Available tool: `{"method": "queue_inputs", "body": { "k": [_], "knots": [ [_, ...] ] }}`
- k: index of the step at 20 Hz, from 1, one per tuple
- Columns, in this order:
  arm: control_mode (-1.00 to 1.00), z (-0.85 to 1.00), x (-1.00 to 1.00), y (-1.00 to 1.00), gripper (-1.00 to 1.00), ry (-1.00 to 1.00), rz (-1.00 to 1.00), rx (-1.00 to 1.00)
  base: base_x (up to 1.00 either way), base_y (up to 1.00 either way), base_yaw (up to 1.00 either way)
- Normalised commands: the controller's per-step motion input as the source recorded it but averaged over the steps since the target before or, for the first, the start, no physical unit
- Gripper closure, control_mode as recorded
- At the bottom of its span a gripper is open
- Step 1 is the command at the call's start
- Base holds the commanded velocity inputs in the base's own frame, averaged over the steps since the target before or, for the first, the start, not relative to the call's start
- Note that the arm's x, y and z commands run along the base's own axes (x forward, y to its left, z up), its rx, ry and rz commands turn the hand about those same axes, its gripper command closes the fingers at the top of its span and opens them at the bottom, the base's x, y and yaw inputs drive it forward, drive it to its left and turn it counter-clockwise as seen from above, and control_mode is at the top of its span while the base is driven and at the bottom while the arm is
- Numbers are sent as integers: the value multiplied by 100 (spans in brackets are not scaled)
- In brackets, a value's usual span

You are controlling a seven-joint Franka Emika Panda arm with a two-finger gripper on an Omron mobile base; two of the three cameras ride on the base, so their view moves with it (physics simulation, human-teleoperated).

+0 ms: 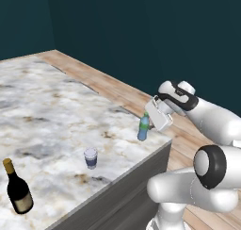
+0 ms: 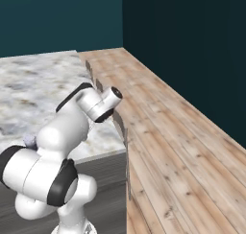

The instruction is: Move the drinks to the dining counter.

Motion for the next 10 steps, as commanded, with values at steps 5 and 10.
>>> {"method": "queue_inputs", "body": {
  "k": [5, 10],
  "knots": [
    [-100, -20, 4, 0, 100, 0, 0, 1, 0, 0, 0],
    [-100, -20, 3, 0, 100, 0, 0, 0, 0, 0, 0]
  ]
}}
